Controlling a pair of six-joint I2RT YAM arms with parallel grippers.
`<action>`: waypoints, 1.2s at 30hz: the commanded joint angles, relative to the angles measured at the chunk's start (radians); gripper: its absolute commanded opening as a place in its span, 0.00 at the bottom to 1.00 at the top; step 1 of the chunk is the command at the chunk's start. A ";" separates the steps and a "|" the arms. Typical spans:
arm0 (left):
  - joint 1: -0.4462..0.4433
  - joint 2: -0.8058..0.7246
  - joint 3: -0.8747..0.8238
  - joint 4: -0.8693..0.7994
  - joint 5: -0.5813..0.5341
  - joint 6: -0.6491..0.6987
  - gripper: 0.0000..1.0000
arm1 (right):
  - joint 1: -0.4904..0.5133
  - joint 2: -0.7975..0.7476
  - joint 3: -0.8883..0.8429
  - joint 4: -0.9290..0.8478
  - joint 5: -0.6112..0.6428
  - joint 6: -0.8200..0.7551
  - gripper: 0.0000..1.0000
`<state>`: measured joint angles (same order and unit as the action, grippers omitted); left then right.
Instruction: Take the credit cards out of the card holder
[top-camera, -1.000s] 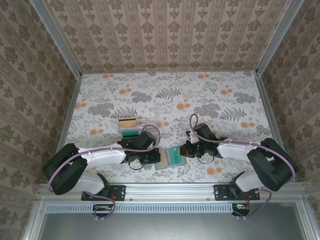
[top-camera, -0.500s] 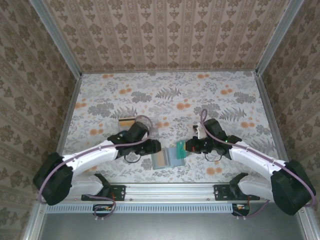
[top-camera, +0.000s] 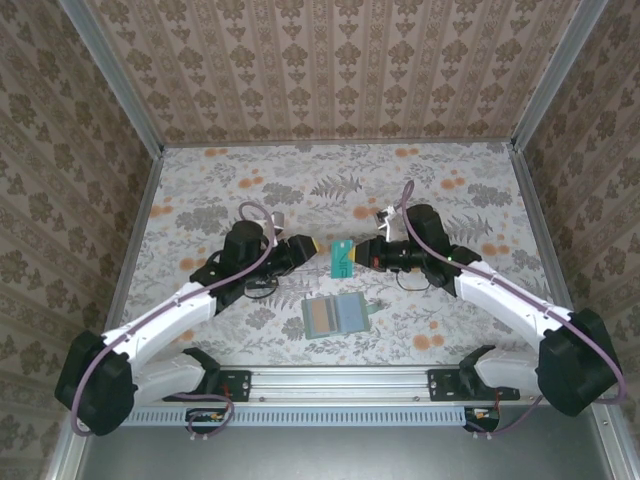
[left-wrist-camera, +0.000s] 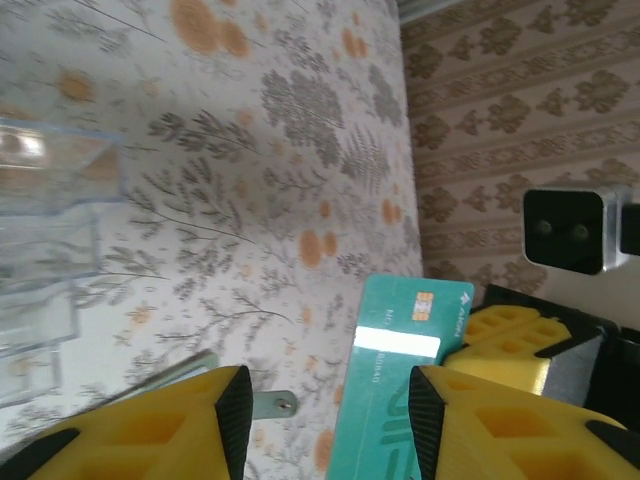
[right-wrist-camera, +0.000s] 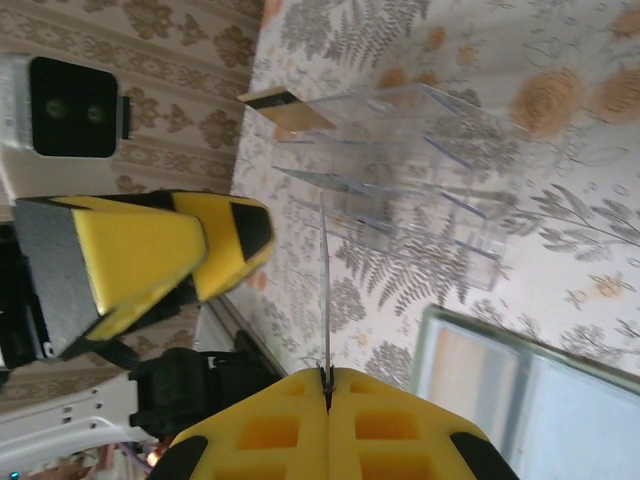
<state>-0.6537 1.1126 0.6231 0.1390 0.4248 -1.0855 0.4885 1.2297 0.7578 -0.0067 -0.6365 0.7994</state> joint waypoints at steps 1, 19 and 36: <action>0.003 0.039 0.014 0.137 0.111 -0.048 0.46 | -0.005 0.023 0.032 0.098 -0.065 0.058 0.00; -0.010 0.059 0.029 0.186 0.210 -0.050 0.26 | -0.005 0.064 0.005 0.191 -0.088 0.106 0.00; 0.006 0.030 0.000 0.107 0.151 -0.039 0.39 | -0.005 0.050 -0.030 0.233 -0.100 0.130 0.00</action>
<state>-0.6529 1.1641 0.6258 0.2504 0.5762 -1.1320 0.4820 1.2858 0.7422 0.1856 -0.7158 0.9207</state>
